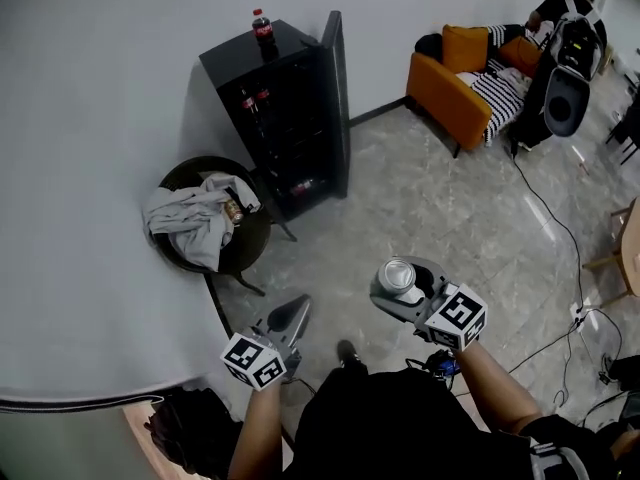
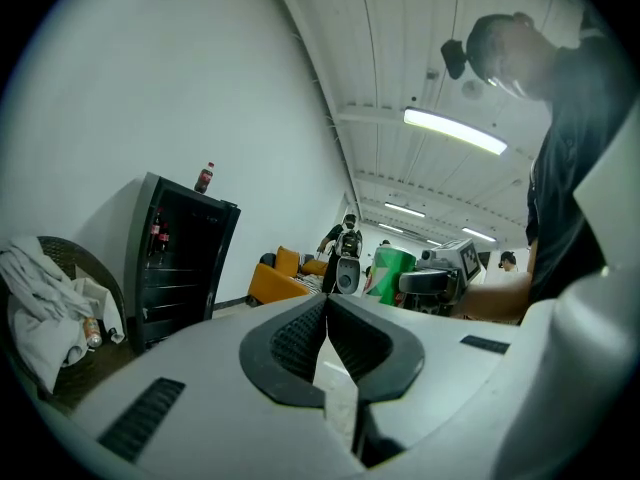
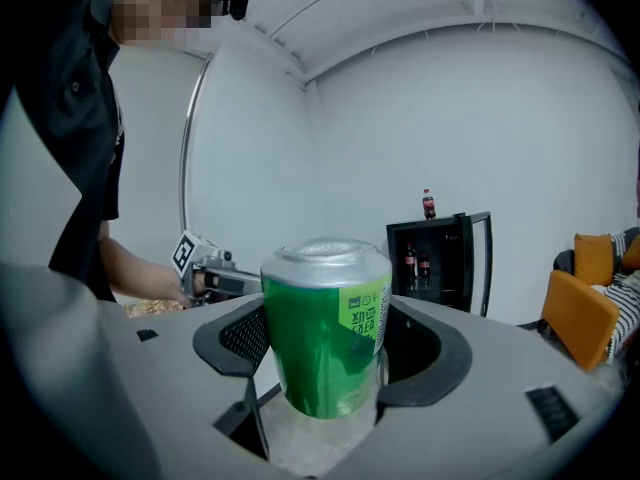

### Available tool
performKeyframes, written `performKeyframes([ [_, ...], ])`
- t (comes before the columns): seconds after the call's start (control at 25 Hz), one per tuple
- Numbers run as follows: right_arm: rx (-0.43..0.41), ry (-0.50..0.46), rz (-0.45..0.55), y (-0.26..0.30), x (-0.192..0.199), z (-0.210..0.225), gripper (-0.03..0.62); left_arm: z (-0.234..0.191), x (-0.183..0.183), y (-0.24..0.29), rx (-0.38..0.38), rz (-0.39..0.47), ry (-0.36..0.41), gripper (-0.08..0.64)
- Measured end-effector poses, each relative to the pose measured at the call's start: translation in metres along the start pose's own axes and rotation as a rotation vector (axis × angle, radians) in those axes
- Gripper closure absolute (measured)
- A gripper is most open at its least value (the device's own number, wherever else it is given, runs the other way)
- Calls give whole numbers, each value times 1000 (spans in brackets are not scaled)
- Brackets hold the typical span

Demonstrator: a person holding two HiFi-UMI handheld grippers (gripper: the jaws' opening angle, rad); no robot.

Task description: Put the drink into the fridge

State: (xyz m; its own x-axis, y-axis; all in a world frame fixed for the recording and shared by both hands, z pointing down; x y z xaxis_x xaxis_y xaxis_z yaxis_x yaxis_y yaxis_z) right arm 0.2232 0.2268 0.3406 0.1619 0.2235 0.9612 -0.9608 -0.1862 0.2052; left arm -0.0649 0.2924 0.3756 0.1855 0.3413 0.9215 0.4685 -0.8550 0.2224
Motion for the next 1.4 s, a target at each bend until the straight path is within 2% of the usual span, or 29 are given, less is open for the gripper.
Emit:
performKeyframes([
  [0.24, 17, -37, -22, 44, -19, 34, 259, -54, -14, 32, 11, 17, -26, 548],
  [0.48, 8, -15, -25, 78, -26, 103, 260, -94, -30, 78, -5, 10, -46, 548],
  [0.68, -56, -7, -28, 118, -33, 175, 260, -128, -43, 133, -41, -7, -63, 548],
  [0.84, -118, -13, -33, 137, -55, 232, 260, -142, -61, 186, -61, -31, -101, 548],
  [1.08, -179, -25, -37, 166, -71, 314, 259, -171, -88, 247, -120, -16, -77, 548],
  [1.24, -191, -5, -50, 196, -72, 352, 261, -195, -99, 280, -162, -12, -74, 548],
  [1.4, -152, 14, -43, 231, -69, 383, 260, -227, -103, 310, -193, 9, -90, 548],
])
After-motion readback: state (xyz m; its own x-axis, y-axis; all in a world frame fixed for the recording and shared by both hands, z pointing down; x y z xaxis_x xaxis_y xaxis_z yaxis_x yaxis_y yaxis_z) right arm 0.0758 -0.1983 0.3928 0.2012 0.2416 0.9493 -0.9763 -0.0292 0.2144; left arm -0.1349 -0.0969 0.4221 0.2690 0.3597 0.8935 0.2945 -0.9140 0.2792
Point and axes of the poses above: the fingertips, and each gripper's own axes: y forward along the fingers, z to its right, x out of its underside, the point moved 10 cm from there along -y, backward along the fingers, and after that the axes turned 15 degrees about -x, right-handed, at the moved point
